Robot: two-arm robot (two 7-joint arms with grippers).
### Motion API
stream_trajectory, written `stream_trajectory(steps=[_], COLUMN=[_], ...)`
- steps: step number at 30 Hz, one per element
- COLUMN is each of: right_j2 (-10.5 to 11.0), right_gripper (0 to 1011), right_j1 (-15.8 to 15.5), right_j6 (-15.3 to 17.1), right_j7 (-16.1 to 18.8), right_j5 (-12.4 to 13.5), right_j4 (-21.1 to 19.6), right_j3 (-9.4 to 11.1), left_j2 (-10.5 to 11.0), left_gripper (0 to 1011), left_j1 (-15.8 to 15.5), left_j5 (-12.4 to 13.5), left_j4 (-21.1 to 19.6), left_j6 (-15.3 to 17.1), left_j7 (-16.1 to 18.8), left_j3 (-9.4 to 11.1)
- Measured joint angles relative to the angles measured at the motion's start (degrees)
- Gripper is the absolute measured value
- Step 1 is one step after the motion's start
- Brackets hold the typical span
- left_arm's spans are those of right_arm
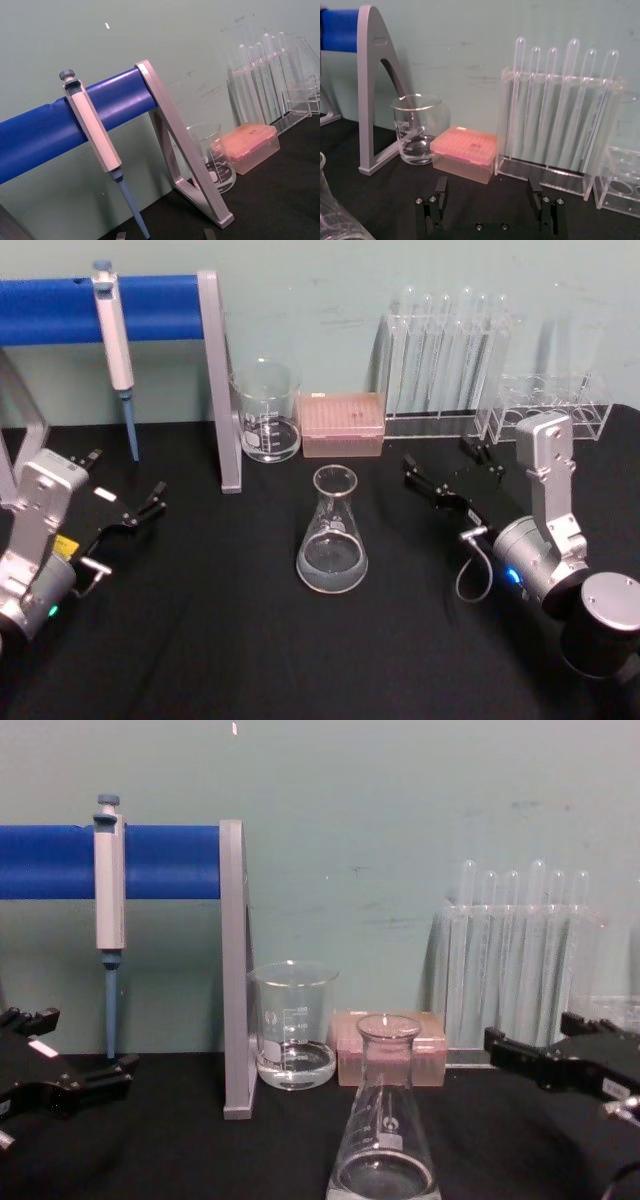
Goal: Grasp the erlenmeyer flask with one hand, shake it three times, then place it back.
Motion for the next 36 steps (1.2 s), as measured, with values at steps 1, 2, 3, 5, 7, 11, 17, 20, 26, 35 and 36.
stream_trajectory(steps=[1, 2, 3, 5, 7, 11, 17, 20, 26, 35, 36], right_j2=[-0.13, -0.34, -0.44, -0.72, -0.85, -1.01, -0.95, -0.94, -0.91, -0.87, -0.86], right_gripper=[1002, 1002, 1002, 1002, 1003, 1002, 1002, 1002, 1003, 1003, 1002], right_j1=[0.06, 0.2, 0.25, 0.35, 0.39, 0.51, 0.5, 0.49, 0.45, 0.41, 0.41], right_j6=[0.05, 0.14, 0.2, 0.37, 0.48, 0.64, 0.64, 0.64, 0.64, 0.61, 0.61], right_j7=[0.08, 0.22, 0.29, 0.5, 0.65, 0.83, 0.83, 0.83, 0.83, 0.83, 0.83], right_j5=[-0.13, -0.35, -0.48, -0.82, -1.04, -1.45, -1.43, -1.42, -1.34, -1.25, -1.23], right_j4=[0.27, 0.67, 0.84, 1.26, 1.44, 1.72, 1.69, 1.63, 1.56, 1.51, 1.5], right_j3=[0.0, 0.02, 0.05, 0.16, 0.24, 0.35, 0.35, 0.33, 0.3, 0.25, 0.25], left_j2=[0.0, 0.0, 0.0, 0.0, 0.0, 0.0, 0.0, 0.0, 0.0, 0.0, 0.0], left_gripper=[1001, 1001, 1001, 1001, 1001, 1001, 1001, 1001, 1001, 1001, 1001], left_j1=[0.0, 0.0, 0.0, 0.0, 0.0, 0.0, 0.0, 0.0, 0.0, 0.0, 0.0], left_j5=[0.0, 0.0, 0.0, 0.0, 0.0, 0.0, 0.0, 0.0, 0.0, 0.0, 0.0], left_j4=[0.0, 0.0, 0.0, 0.0, 0.0, 0.0, 0.0, 0.0, 0.0, 0.0, 0.0], left_j6=[0.0, 0.0, 0.0, 0.0, 0.0, 0.0, 0.0, 0.0, 0.0, 0.0, 0.0], left_j7=[0.0, 0.0, 0.0, 0.0, 0.0, 0.0, 0.0, 0.0, 0.0, 0.0, 0.0], left_j3=[0.0, 0.0, 0.0, 0.0, 0.0, 0.0, 0.0, 0.0, 0.0, 0.0, 0.0])
